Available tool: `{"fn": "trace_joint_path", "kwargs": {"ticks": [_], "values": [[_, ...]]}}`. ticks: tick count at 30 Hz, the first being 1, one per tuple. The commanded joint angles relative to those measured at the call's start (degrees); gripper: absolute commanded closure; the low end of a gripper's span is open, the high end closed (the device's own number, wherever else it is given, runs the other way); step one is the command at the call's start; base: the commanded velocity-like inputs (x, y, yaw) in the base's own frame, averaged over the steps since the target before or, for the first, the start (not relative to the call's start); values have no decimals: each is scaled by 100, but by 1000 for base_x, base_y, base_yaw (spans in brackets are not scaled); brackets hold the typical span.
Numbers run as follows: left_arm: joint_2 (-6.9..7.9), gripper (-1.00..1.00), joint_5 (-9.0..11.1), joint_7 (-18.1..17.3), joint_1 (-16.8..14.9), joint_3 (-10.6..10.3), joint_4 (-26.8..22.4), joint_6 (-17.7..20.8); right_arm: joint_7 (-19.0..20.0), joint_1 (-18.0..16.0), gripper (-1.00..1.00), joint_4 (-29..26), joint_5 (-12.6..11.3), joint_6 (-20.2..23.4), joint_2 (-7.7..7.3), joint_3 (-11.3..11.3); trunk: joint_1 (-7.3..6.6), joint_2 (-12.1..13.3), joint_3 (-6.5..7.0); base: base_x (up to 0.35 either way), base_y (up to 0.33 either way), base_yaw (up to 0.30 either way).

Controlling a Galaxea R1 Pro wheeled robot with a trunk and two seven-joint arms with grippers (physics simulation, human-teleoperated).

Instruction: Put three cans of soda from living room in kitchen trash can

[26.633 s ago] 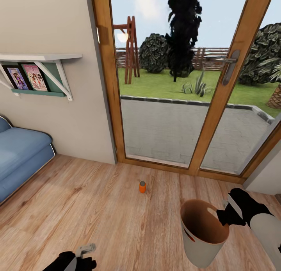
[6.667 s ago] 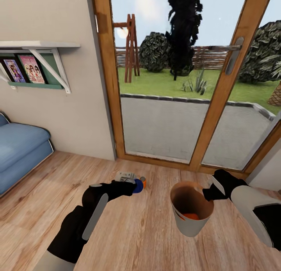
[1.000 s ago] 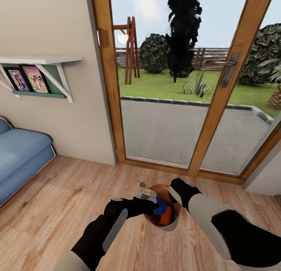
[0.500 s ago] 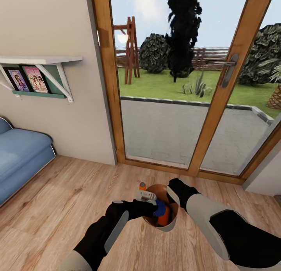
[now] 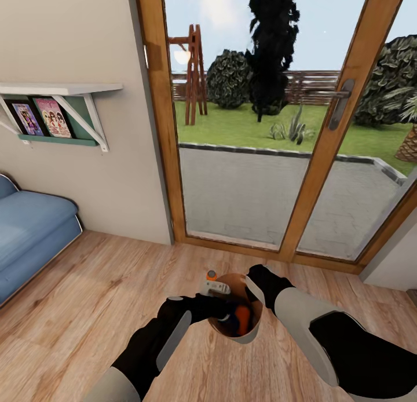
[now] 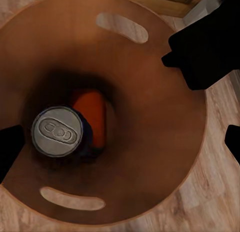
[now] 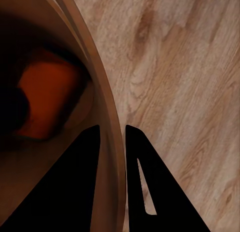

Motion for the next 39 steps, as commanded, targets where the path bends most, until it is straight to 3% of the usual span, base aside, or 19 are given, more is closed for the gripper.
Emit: {"fn": "trace_joint_path", "kwargs": {"ticks": [1, 14, 23, 32, 39], "values": [[-2, -100, 0, 4, -1, 0, 7, -5, 19, -3, 100, -3, -11, -5, 3, -19, 0, 0, 1, 0, 0, 0], [8, -100, 22, 11, -1, -3, -17, -21, 16, -3, 100, -4, -11, -5, -5, -24, 0, 0, 1, 0, 0, 0], [54, -100, 21, -1, 12, -5, -400, 48, -11, -6, 100, -6, 1, -4, -71, -60, 0, 0, 1, 0, 0, 0], [79, -100, 17, -6, 28, -1, -612, 153, -13, -7, 100, -4, -1, 1, -241, -76, 0, 0, 1, 0, 0, 0], [102, -100, 18, -6, 32, 0, -630, 170, 37, -7, 100, -7, -15, 1, -493, -88, 0, 0, 1, 0, 0, 0]]}}
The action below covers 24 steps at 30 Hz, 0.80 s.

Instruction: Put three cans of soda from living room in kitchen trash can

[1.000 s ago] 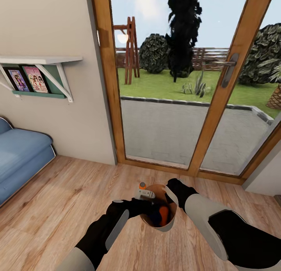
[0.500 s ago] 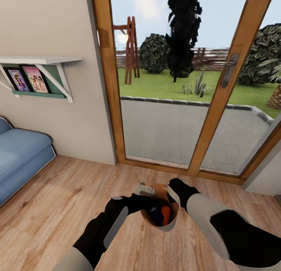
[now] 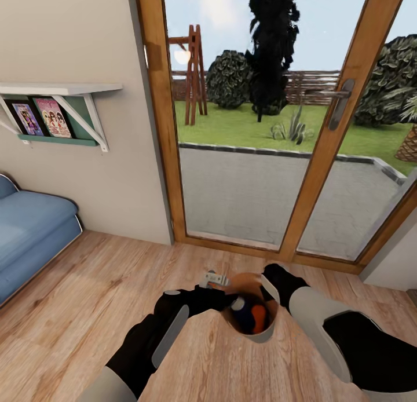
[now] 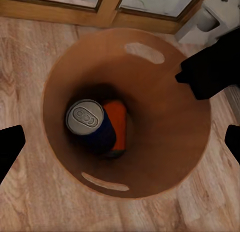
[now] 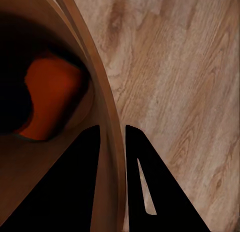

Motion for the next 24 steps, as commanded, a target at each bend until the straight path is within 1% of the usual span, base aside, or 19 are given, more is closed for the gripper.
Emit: {"fn": "trace_joint_path", "kwargs": {"ticks": [1, 9, 11, 12, 13, 17, 18, 20, 22, 24], "values": [[1, -100, 1, 0, 0, 0, 2, 0, 21, -2, 100, -2, 2, -2, -29, 27, 0, 0, 0, 0, 0, 0], [3, -100, 1, 0, 0, 28, 6, 1, 53, -2, 100, -22, -17, -1, -211, 17, 0, 0, 0, 0, 0, 0], [3, -100, -3, 0, 0, 43, 13, 1, 89, -2, 100, -30, -28, -3, -333, 12, 0, 0, 0, 0, 0, 0], [4, -100, -5, 0, 0, 49, 16, 1, 197, -2, 100, -42, -34, -2, -454, 7, 0, 0, 0, 0, 0, 0], [4, -100, -6, 3, -3, 54, 22, 1, 463, -2, 100, -52, -34, -2, -597, 4, 0, 0, 0, 0, 0, 0], [4, -100, -7, 6, -10, 60, 42, 1, 1136, -2, 100, -66, -27, 2, -840, 0, 0, 0, 0, 0, 0, 0], [5, -100, -7, 7, -16, 64, 54, 1, 1451, -3, 100, -73, -23, 5, -926, -1, 0, 0, 0, 0, 0, 0], [8, -100, -11, 9, -20, 69, 65, 1, 1686, -6, 100, -76, -21, 6, -998, -1, 0, 0, 0, 0, 0, 0], [28, -100, -14, 65, -25, 80, 101, 1, 1942, -9, 100, -79, -21, 7, -1100, -5, 0, 0, 0, 0, 0, 0], [38, -100, -15, 137, -30, 83, 164, 1, 2008, -9, 100, -81, -23, 4, -1135, -7, 0, 0, 0, 0, 0, 0]]}}
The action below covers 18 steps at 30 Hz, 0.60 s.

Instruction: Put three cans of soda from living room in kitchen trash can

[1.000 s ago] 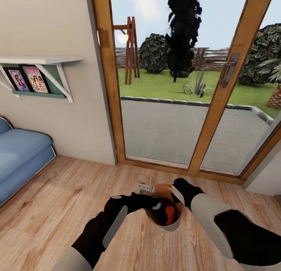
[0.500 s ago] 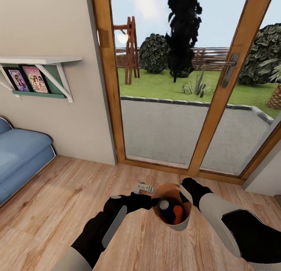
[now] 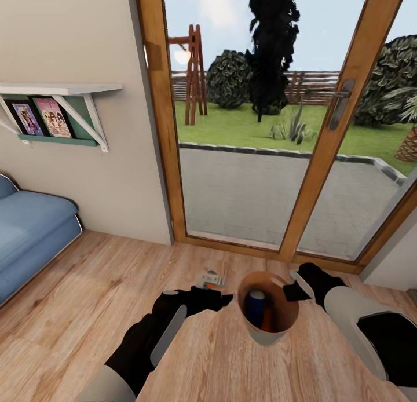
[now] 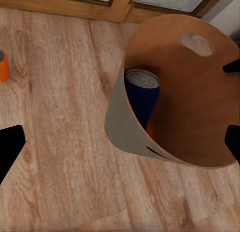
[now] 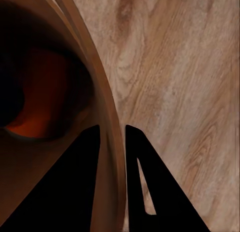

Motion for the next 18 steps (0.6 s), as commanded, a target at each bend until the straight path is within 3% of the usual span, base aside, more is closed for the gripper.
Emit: {"fn": "trace_joint_path", "kwargs": {"ticks": [1, 7, 14, 18], "values": [[3, -100, 2, 42, -10, 0, 49, 1, 57, -2, 100, -5, -108, 1, -12, -80, 0, 0, 1, 0, 0, 0], [19, -100, 18, 230, -361, 9, 726, 81, 111, -3, 100, -2, -110, -2, -52, -255, 0, 0, 1, 0, 0, 0], [19, -100, 50, 296, -941, 18, 1889, 102, 94, -3, 100, -1, -108, -3, -139, -540, 0, 0, 1, 0, 0, 0], [18, -100, 62, 310, -1215, 23, 2417, 107, 96, 0, 100, -7, -106, -13, -163, -593, 0, 0, 1, 0, 0, 0]]}}
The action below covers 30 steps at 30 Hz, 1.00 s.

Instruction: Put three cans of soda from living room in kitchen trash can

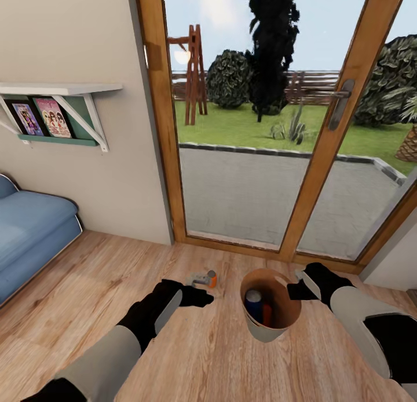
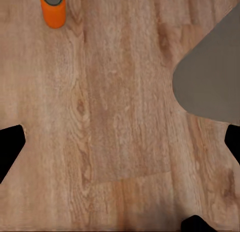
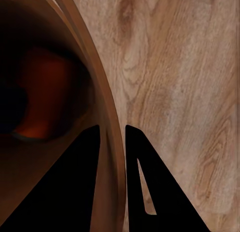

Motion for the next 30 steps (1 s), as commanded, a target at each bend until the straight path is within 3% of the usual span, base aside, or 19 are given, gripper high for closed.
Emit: {"fn": "trace_joint_path", "kwargs": {"ticks": [1, 6, 7, 15, 22, 30], "values": [[-1, -100, 9, 2, -68, 5, 131, 1, 33, -1, 100, -5, -96, -6, -1, -77, 0, 0, 1, 0, 0, -5], [-1, -100, 16, 140, -400, 210, 798, 13, 46, 2, 100, -16, -95, -4, -11, -113, 0, 0, 1, 0, 0, -27], [-5, -100, 16, 481, -527, 355, 1045, 54, 49, 3, 100, -15, -93, 3, -14, -122, 0, 0, 3, 0, 0, -98], [-9, -100, 24, 920, -633, 463, 1179, 309, 51, 3, 100, -14, -92, 4, -17, -123, 0, 0, 10, 0, 0, -59], [-23, -100, 29, 973, -637, 472, 1146, 638, 44, 3, 100, -14, -92, 1, -17, -123, 0, 0, 11, 0, 0, -6], [-13, -100, 30, 978, -638, 467, 1140, 685, 64, 3, 100, -19, -92, 8, -17, -127, 0, 0, 11, 0, 0, -47]]}}
